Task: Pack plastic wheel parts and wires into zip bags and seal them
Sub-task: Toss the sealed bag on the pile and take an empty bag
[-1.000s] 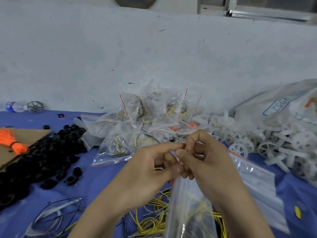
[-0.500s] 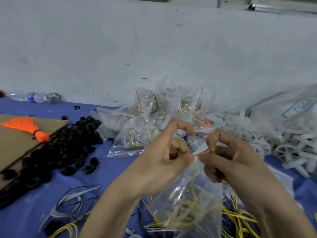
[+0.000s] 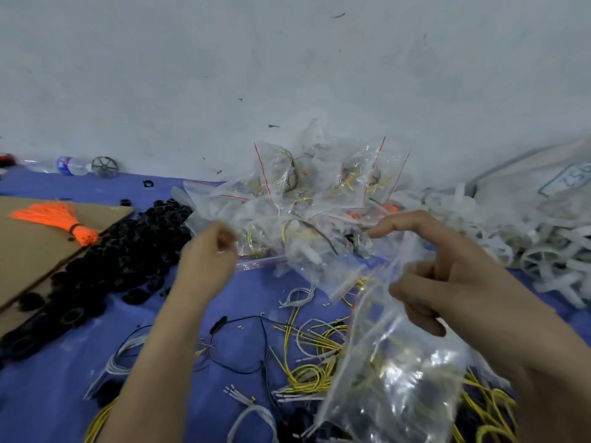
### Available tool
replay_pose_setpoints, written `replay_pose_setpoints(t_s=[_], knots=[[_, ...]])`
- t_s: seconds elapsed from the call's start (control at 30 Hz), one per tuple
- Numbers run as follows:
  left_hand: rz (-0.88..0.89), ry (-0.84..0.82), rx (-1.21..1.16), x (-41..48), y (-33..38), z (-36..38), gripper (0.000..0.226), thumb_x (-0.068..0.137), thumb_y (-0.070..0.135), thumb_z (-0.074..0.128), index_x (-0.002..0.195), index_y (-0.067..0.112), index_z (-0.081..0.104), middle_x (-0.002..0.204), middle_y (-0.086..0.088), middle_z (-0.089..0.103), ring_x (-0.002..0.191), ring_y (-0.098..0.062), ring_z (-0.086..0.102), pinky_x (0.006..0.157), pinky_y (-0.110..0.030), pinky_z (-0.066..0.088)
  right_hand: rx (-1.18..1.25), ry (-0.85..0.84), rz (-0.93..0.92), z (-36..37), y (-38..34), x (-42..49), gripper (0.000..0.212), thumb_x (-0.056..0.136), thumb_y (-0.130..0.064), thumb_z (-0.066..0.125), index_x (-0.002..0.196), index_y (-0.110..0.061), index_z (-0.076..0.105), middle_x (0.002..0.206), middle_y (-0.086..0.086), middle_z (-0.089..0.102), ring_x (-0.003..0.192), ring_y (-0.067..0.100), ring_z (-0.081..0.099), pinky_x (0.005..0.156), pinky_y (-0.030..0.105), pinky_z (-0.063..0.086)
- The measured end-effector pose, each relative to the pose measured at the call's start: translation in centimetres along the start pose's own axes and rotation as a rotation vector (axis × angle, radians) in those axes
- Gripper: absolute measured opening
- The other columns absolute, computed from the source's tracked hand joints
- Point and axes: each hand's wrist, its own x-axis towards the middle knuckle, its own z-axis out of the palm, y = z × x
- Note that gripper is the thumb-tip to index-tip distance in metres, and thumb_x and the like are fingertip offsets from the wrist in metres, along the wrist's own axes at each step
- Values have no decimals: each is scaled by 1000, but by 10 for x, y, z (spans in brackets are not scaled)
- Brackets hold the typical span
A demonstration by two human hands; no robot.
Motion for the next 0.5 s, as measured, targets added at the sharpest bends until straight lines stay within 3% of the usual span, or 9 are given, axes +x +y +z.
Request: replay_pose_setpoints(t_s=[0.07, 0.13, 0.17, 0.27, 0.37, 0.5], knots=[[-345, -83, 331, 1, -43, 2, 27, 92, 16, 50, 119, 20, 54, 142, -16, 33, 130, -38, 29, 105, -41, 29, 34, 17, 19, -1, 4, 1, 43, 80, 6, 53, 98, -33, 56, 45, -2, 27, 41, 17, 28, 44, 22, 30], [-510, -127, 388, -7, -70, 9, 36, 93, 13, 45, 128, 20, 49, 156, -10, 4, 141, -39, 2, 113, -48, 12, 56, 27, 31, -2, 7, 1, 37, 80, 8, 52, 93, -27, 51, 46, -1, 25, 42, 19, 26, 42, 24, 27], [-491, -97, 405, -10, -77, 10, 36, 92, 10, 45, 127, 19, 51, 157, -8, 1, 141, -38, 0, 113, -49, 14, 60, 32, 33, -1, 8, 2, 36, 80, 9, 51, 90, -26, 49, 46, 0, 25, 42, 19, 26, 42, 25, 26], [-431, -12, 410, -7, -82, 7, 33, 88, -1, 47, 117, 8, 59, 150, -14, 12, 128, -41, 21, 102, -45, 29, 56, 56, 25, 2, 9, 3, 33, 80, 9, 51, 84, -24, 46, 45, -1, 30, 39, 17, 31, 41, 21, 28], [-392, 58, 355, -4, -87, 1, 34, 83, -11, 47, 110, -1, 65, 137, -23, 30, 115, -47, 39, 94, -42, 35, 49, 75, 34, 4, 12, 5, 32, 81, 7, 50, 84, -25, 47, 43, -2, 34, 38, 16, 35, 40, 16, 31], [-209, 173, 258, 3, -68, -11, 27, 81, -8, 59, 107, -2, 65, 118, -26, 54, 101, -45, 54, 85, -41, 41, 44, 64, 84, 8, 16, 9, 31, 83, 4, 50, 91, -25, 49, 42, -2, 39, 40, 15, 37, 43, 17, 33]])
